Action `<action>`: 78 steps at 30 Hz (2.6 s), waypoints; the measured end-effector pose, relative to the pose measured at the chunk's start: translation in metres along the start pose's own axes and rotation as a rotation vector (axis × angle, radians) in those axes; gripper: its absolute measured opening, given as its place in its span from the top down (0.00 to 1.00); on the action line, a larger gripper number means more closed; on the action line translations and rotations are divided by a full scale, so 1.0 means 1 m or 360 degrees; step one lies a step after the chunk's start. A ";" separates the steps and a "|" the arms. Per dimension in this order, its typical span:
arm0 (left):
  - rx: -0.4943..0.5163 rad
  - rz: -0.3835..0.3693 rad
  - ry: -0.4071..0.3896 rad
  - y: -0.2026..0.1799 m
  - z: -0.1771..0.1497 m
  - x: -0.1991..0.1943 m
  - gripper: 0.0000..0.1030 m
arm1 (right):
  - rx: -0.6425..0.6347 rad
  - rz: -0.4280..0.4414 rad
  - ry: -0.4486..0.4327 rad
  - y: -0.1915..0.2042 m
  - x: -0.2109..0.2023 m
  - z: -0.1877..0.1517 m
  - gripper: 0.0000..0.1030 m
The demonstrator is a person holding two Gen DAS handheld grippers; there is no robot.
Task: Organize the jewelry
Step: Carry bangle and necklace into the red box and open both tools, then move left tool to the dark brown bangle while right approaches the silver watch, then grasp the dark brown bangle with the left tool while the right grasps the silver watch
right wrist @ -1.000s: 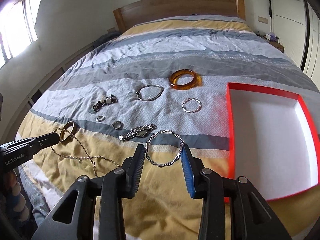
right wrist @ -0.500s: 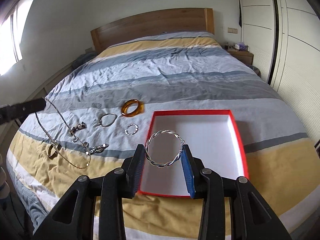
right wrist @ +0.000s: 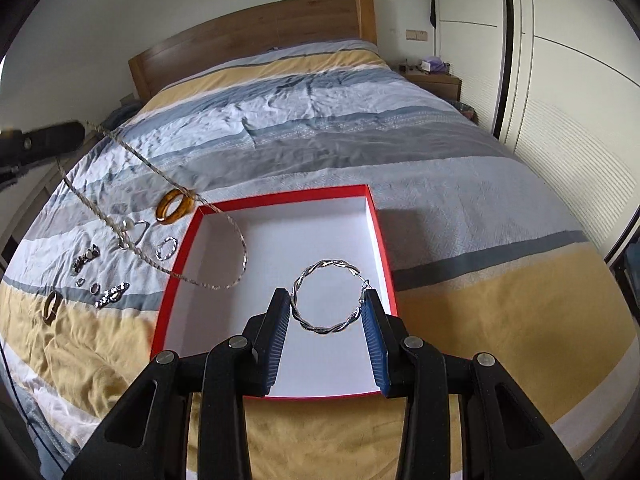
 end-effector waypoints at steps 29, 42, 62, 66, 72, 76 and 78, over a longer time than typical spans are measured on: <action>0.0046 0.0087 0.0321 0.025 -0.086 0.065 0.79 | -0.0071 0.0001 0.0248 0.008 0.044 -0.031 0.48; -0.0043 0.0248 -0.0004 0.081 -0.086 -0.055 0.77 | -0.0110 0.0079 0.0017 0.061 -0.045 -0.006 0.48; -0.0487 0.0689 -0.0299 0.304 -0.097 -0.199 0.70 | -0.0255 0.0301 -0.0057 0.227 -0.077 0.033 0.48; -0.0557 0.0727 -0.0285 0.341 -0.103 -0.193 0.65 | -0.0237 0.0314 -0.0016 0.248 -0.054 0.035 0.48; -0.0646 0.0709 -0.0219 0.380 -0.112 -0.163 0.64 | -0.0199 0.0338 0.0107 0.276 0.002 0.032 0.48; -0.0709 0.0677 -0.0181 0.401 -0.116 -0.143 0.63 | -0.0186 0.0354 0.0182 0.290 0.040 0.030 0.48; -0.0722 0.0668 -0.0165 0.408 -0.116 -0.134 0.63 | -0.0184 0.0357 0.0203 0.296 0.054 0.029 0.48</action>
Point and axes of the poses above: each gripper's, at about its wrist camera, not at the fingertips, and x roughly the way its jaws point, y to its left, z to its top, the point moved 1 cm from there along x, roughly the way its jaws point, and after that the axes turned 13 degrees about -x, right-handed, at the moved point
